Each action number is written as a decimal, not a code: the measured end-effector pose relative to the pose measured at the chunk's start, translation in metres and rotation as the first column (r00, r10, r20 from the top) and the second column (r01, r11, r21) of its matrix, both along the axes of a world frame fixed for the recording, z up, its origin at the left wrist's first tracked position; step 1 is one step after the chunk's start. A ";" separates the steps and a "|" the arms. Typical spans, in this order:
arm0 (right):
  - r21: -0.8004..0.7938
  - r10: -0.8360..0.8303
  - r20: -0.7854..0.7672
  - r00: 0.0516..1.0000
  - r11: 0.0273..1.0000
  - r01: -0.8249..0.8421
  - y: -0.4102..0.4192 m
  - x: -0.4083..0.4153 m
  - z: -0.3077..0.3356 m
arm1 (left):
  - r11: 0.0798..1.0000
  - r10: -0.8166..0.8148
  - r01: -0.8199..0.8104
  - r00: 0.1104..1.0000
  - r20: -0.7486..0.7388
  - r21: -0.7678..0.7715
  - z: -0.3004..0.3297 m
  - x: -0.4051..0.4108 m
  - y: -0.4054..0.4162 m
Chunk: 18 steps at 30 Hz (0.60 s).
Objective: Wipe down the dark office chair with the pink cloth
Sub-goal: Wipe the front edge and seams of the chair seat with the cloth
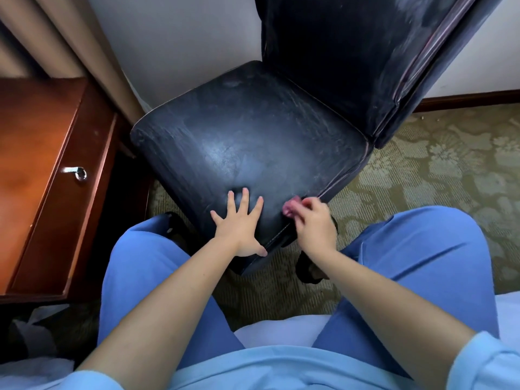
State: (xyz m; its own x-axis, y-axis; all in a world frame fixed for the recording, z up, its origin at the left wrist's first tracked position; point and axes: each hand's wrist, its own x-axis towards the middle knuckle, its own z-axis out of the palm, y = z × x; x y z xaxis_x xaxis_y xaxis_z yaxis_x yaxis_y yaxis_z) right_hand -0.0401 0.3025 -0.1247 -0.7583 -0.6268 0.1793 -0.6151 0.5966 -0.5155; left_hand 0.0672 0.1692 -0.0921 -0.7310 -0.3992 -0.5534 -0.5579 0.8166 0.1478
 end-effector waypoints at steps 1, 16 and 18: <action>0.002 -0.156 0.067 0.986 0.988 0.156 -0.006 -0.006 -0.001 | 1.000 0.004 -0.004 1.000 0.007 0.001 0.001 -0.001 0.000; 0.020 -0.173 0.064 0.983 0.985 0.172 -0.014 0.012 0.008 | 0.999 0.034 -0.035 0.999 0.028 0.039 0.009 0.000 -0.005; -0.033 0.067 0.019 0.998 0.997 -0.066 -0.007 0.047 0.002 | 0.998 0.046 -0.049 0.997 0.056 0.049 0.011 -0.003 -0.005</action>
State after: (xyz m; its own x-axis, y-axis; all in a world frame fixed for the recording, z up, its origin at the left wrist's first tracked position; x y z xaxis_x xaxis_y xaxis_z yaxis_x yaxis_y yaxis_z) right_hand 0.0068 0.2951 -0.1230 -0.7186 -0.6703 0.1852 -0.6423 0.5376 -0.5463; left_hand 0.0643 0.1643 -0.0814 -0.6801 -0.4033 -0.6122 -0.6040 0.7815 0.1562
